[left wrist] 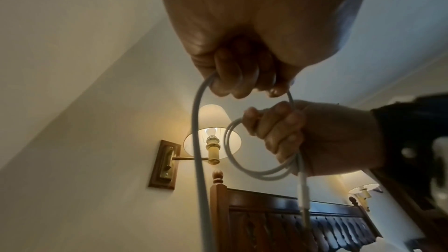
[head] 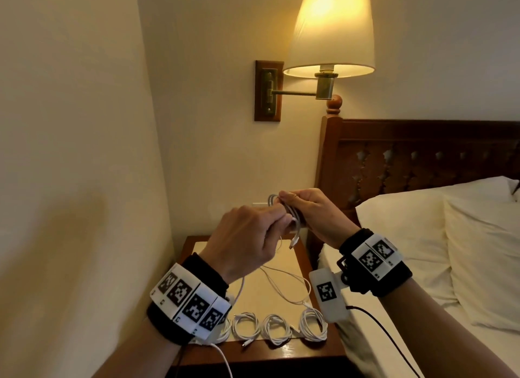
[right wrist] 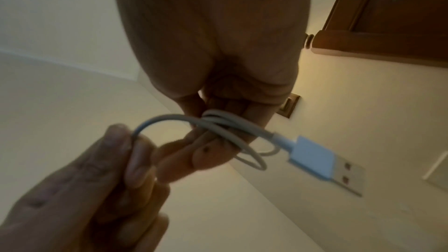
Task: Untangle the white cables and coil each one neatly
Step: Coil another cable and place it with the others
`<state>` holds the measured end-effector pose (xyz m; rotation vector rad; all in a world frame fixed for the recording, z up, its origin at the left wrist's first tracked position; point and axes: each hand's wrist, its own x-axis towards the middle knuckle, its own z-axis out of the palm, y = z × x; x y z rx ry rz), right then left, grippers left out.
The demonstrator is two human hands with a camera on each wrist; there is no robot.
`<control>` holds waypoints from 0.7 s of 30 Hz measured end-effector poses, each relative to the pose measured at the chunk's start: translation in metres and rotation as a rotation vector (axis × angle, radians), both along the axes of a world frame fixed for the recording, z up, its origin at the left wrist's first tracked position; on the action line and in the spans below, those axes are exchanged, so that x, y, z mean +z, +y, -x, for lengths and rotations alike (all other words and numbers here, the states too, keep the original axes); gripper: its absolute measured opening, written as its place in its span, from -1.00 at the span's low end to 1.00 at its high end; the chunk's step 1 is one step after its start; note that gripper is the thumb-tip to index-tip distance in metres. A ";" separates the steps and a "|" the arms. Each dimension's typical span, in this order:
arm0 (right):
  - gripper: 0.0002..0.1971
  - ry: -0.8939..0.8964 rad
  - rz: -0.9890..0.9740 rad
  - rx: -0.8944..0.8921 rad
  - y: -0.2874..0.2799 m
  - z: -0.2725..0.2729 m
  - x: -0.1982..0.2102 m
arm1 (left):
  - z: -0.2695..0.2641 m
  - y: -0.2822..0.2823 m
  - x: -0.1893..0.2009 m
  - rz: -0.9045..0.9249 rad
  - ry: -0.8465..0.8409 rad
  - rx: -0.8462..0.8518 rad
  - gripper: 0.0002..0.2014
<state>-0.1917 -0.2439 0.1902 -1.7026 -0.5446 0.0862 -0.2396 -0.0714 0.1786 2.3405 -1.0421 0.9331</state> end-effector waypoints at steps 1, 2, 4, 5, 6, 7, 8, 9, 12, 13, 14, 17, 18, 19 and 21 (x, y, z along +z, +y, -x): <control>-0.61 0.001 0.001 0.006 0.000 0.000 0.000 | -0.002 0.001 0.001 0.001 -0.042 0.011 -0.80; -0.60 0.009 -0.005 0.025 0.000 0.001 0.000 | -0.005 0.003 0.001 0.008 -0.079 0.024 -0.78; -0.56 0.028 -0.013 0.107 0.001 0.003 0.000 | -0.014 0.007 0.000 0.039 -0.147 0.070 -0.74; -0.56 0.043 -0.018 0.151 0.002 0.004 -0.001 | -0.018 0.010 0.000 0.060 -0.169 0.102 -0.73; -0.56 0.070 -0.030 0.182 0.004 0.004 -0.001 | -0.023 0.011 -0.001 0.086 -0.179 0.137 -0.72; -0.58 0.107 -0.049 0.198 0.005 0.004 -0.002 | -0.026 0.013 -0.002 0.115 -0.180 0.166 -0.71; -0.60 0.148 -0.074 0.210 0.006 0.004 -0.002 | -0.029 0.013 -0.004 0.142 -0.177 0.184 -0.69; -0.61 0.188 -0.108 0.228 0.006 0.004 -0.003 | -0.032 0.014 -0.007 0.166 -0.167 0.187 -0.68; -0.64 0.298 -0.220 0.281 0.004 0.001 -0.006 | -0.040 0.013 -0.019 0.251 -0.091 0.152 -0.65; -0.65 0.323 -0.254 0.295 0.003 0.000 -0.008 | -0.042 0.014 -0.023 0.288 -0.053 0.131 -0.64; -0.67 0.344 -0.282 0.304 0.003 0.000 -0.008 | -0.045 0.014 -0.026 0.328 -0.016 0.103 -0.62; -0.69 0.398 -0.335 0.307 0.002 0.004 -0.007 | -0.049 0.014 -0.032 0.428 0.085 -0.003 -0.64; -0.70 0.416 -0.355 0.306 0.002 0.005 -0.006 | -0.050 0.015 -0.035 0.459 0.117 -0.027 -0.67; -0.72 0.435 -0.385 0.307 0.002 0.006 -0.006 | -0.052 0.016 -0.038 0.493 0.155 -0.038 -0.69; -0.73 0.479 -0.471 0.326 -0.001 0.005 -0.006 | -0.058 0.019 -0.047 0.540 0.243 -0.040 -0.69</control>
